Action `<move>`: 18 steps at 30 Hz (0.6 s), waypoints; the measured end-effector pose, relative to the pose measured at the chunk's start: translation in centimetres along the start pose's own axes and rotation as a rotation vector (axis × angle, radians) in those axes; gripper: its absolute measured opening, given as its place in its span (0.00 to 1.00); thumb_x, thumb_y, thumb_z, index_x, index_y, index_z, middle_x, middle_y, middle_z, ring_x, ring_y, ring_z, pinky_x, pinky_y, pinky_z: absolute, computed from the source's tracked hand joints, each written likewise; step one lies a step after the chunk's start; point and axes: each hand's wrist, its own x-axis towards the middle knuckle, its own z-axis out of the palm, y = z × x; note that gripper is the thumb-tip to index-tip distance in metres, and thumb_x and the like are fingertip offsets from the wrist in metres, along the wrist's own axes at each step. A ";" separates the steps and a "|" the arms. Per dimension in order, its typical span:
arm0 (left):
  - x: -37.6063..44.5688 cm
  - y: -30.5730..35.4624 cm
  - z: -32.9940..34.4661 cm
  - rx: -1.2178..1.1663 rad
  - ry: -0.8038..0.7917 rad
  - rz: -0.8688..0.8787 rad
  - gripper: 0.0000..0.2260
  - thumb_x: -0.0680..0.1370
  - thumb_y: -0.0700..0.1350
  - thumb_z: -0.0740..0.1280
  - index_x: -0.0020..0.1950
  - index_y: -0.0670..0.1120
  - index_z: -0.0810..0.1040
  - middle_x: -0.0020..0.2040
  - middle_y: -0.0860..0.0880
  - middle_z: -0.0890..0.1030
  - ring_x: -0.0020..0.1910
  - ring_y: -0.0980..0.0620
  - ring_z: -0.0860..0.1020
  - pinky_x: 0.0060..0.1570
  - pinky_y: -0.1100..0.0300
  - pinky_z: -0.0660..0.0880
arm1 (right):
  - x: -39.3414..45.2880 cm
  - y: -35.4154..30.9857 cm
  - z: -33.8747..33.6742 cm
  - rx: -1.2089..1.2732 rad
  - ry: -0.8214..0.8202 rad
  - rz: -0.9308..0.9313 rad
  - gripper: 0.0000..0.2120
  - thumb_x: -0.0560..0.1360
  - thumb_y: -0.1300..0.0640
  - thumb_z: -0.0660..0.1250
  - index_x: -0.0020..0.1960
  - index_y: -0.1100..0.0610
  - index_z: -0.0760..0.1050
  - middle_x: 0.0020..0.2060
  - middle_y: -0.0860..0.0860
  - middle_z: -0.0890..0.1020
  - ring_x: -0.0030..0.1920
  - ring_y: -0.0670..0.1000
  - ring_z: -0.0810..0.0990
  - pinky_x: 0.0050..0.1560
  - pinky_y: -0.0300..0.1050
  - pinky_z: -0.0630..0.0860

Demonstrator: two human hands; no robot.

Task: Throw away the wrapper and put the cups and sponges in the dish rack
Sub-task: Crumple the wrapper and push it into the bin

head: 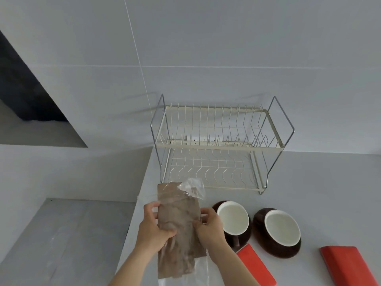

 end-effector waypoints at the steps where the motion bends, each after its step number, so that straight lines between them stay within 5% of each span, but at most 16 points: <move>1: -0.2 0.1 -0.1 0.000 0.017 -0.012 0.37 0.62 0.38 0.80 0.63 0.57 0.64 0.52 0.55 0.79 0.47 0.50 0.83 0.42 0.55 0.79 | -0.1 -0.1 0.0 -0.006 0.000 -0.002 0.09 0.74 0.62 0.67 0.51 0.51 0.76 0.43 0.52 0.83 0.43 0.51 0.83 0.45 0.48 0.81; 6: -0.7 0.0 -1.7 -0.026 0.114 -0.047 0.35 0.62 0.36 0.82 0.61 0.51 0.66 0.53 0.52 0.80 0.44 0.51 0.82 0.44 0.54 0.78 | -0.5 -0.6 1.5 -0.066 -0.032 -0.026 0.09 0.72 0.59 0.68 0.50 0.51 0.73 0.43 0.51 0.83 0.45 0.52 0.83 0.51 0.54 0.82; 14: 0.7 -2.2 -7.6 -0.073 0.179 -0.049 0.32 0.62 0.37 0.83 0.60 0.52 0.72 0.53 0.53 0.80 0.46 0.53 0.82 0.48 0.51 0.81 | -0.4 -2.7 7.9 -0.114 -0.071 -0.063 0.08 0.72 0.56 0.68 0.48 0.49 0.70 0.40 0.52 0.82 0.43 0.55 0.83 0.46 0.56 0.81; 18: 2.3 -4.1 -12.0 -0.098 0.199 -0.074 0.31 0.63 0.38 0.83 0.59 0.52 0.73 0.49 0.53 0.80 0.43 0.52 0.82 0.41 0.54 0.80 | 0.2 -4.1 13.0 -0.172 -0.079 -0.075 0.09 0.71 0.59 0.68 0.48 0.50 0.71 0.39 0.50 0.81 0.41 0.53 0.81 0.46 0.54 0.81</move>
